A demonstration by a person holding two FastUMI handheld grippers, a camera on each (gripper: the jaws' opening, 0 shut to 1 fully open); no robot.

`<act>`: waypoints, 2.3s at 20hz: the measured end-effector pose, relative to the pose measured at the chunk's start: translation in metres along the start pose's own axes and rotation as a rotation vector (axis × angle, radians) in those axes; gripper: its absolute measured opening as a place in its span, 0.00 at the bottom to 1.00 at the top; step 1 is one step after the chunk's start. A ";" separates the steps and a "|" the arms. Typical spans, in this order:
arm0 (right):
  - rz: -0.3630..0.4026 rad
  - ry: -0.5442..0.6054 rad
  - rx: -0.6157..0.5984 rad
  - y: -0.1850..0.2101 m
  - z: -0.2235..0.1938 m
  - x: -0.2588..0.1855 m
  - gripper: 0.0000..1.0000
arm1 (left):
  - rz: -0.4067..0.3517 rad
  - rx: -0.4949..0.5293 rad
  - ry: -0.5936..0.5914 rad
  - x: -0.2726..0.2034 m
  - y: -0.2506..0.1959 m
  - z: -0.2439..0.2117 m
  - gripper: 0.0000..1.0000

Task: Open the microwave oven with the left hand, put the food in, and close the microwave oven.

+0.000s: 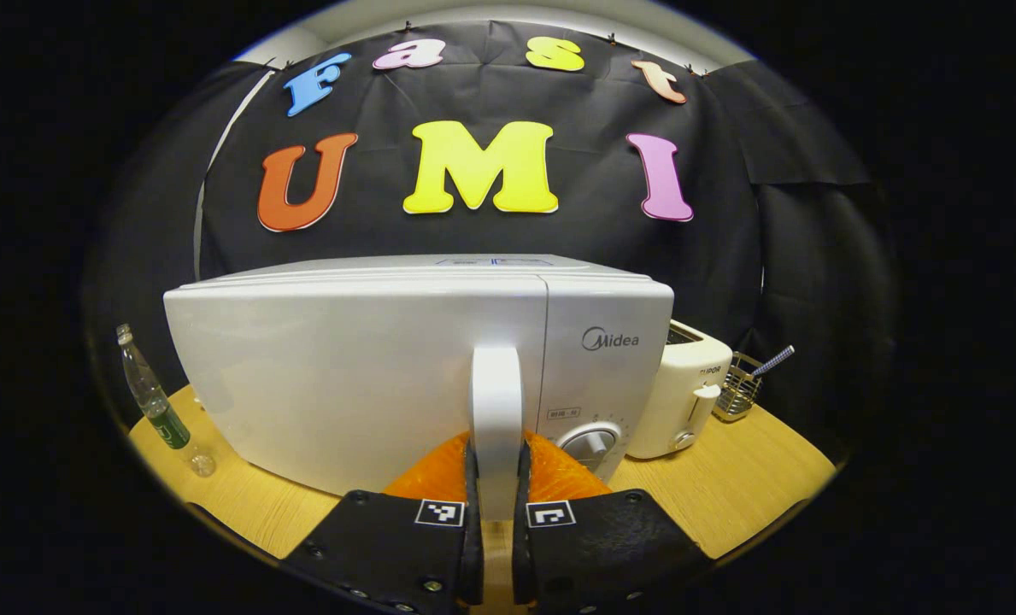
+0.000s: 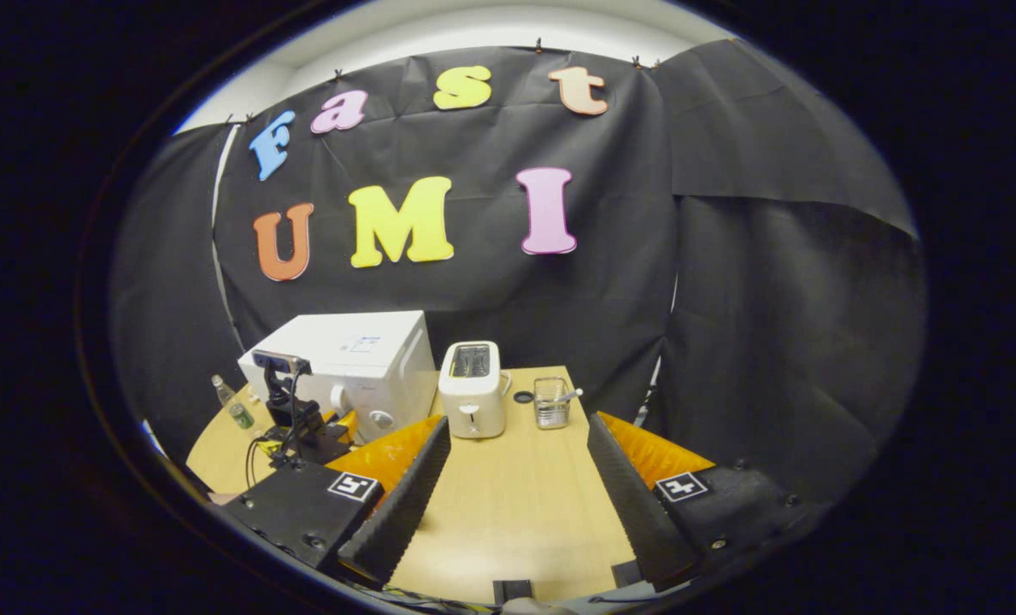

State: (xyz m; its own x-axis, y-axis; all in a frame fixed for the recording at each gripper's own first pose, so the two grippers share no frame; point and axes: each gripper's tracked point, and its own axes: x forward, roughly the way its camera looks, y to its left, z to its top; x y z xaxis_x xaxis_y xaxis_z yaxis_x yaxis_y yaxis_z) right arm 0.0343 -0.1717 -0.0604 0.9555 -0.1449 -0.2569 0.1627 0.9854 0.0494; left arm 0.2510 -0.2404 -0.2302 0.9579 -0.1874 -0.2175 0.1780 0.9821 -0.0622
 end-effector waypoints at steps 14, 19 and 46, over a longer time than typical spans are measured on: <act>0.091 -0.032 -0.053 0.045 0.019 0.006 1.00 | -0.073 0.035 0.028 -0.064 0.011 -0.016 0.09; 0.178 -0.017 -0.047 0.089 0.014 0.015 0.96 | -0.083 0.079 0.065 -0.125 0.038 -0.033 0.10; 0.271 0.036 -0.023 0.200 -0.076 -0.023 1.00 | 0.152 0.148 0.069 -0.290 0.233 -0.034 0.94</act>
State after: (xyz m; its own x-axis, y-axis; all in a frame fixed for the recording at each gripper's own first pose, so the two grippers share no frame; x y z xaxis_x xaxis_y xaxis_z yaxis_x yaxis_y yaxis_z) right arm 0.0265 0.0355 -0.1177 0.9539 0.1277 -0.2718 -0.1042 0.9896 0.0990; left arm 0.0070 0.0416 -0.2147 0.9596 -0.0330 -0.2795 0.0687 0.9905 0.1188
